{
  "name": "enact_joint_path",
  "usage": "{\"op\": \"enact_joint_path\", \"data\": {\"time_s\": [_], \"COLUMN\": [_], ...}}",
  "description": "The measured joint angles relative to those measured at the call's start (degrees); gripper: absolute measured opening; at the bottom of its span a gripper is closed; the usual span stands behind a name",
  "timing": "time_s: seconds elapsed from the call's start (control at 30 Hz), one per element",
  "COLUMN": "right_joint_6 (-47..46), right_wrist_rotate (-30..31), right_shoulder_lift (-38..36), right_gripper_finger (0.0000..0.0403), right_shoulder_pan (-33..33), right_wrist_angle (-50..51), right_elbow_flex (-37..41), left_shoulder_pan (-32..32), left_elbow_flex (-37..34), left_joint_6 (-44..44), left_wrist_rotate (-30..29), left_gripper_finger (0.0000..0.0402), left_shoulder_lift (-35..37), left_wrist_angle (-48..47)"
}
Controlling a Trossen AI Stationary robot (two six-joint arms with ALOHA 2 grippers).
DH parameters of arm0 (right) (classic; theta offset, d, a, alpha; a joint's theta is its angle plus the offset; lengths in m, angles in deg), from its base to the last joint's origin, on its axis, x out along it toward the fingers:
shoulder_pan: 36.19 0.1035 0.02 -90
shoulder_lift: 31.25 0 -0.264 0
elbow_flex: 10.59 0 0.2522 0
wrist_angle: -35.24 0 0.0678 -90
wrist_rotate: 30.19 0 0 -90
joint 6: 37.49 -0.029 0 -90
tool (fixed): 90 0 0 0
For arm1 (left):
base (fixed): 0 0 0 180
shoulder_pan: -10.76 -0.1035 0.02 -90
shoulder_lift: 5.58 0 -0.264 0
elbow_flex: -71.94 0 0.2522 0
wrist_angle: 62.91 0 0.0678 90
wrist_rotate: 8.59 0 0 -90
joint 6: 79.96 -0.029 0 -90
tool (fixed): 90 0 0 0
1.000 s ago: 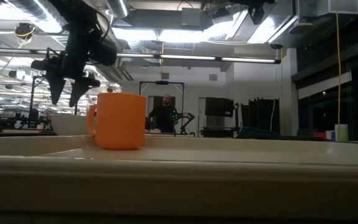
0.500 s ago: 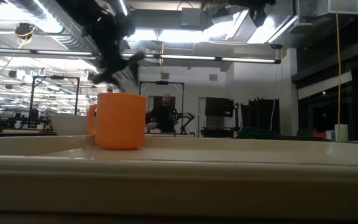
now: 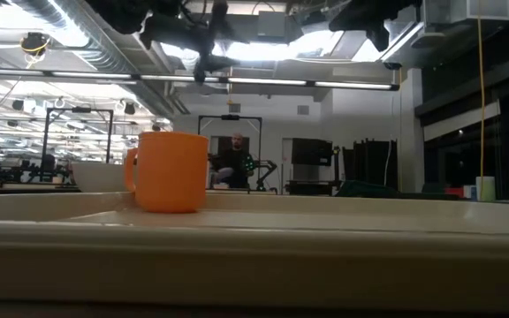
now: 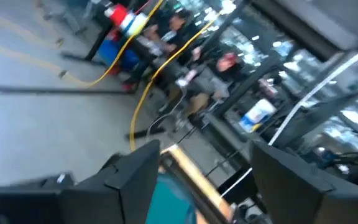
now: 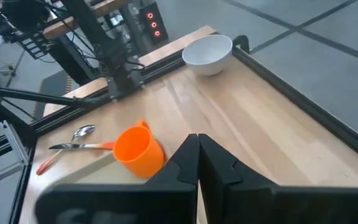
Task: Set up tray
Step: Put the green napkin on the serving tray to the right of the orange mug
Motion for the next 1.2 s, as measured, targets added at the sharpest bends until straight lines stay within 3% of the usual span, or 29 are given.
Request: {"op": "enact_joint_path", "data": {"time_s": [0.2,0.37,0.47,0.53,0.7,0.9,1.07,1.2], "right_joint_6": [0.00,-0.01,-0.33,-1.27,-1.84,-2.86,-2.84,-2.84], "right_wrist_rotate": [0.02,0.07,0.09,0.11,0.15,0.15,0.11,0.09], "right_shoulder_lift": [0.00,0.00,0.07,0.32,1.68,3.62,3.91,3.89], "right_gripper_finger": [0.0006,0.0006,0.0006,0.0006,0.0006,0.0006,0.0006,0.0006], "right_shoulder_pan": [0.02,0.02,0.02,0.00,0.00,0.00,0.00,0.02], "right_wrist_angle": [0.25,1.22,1.25,1.23,1.18,1.13,0.84,0.67], "right_elbow_flex": [0.00,0.00,0.00,0.00,0.00,0.00,0.00,0.00], "left_shoulder_pan": [2.11,4.70,7.43,8.83,8.45,8.22,8.25,8.97], "left_elbow_flex": [0.00,0.00,0.00,0.00,0.00,-0.01,0.16,1.48], "left_joint_6": [-5.33,-21.76,-31.59,-33.62,-14.89,14.24,28.38,34.96], "left_wrist_rotate": [2.90,5.61,2.55,-0.38,1.06,2.13,7.52,7.83], "left_gripper_finger": [0.0239,0.0239,0.0239,0.0239,0.0239,0.0239,0.0239,0.0239], "left_shoulder_lift": [-0.02,-0.02,-0.45,-1.83,-9.58,-20.46,-26.84,-29.05], "left_wrist_angle": [3.87,-0.94,-7.10,-10.28,-9.52,0.69,11.36,10.89]}}
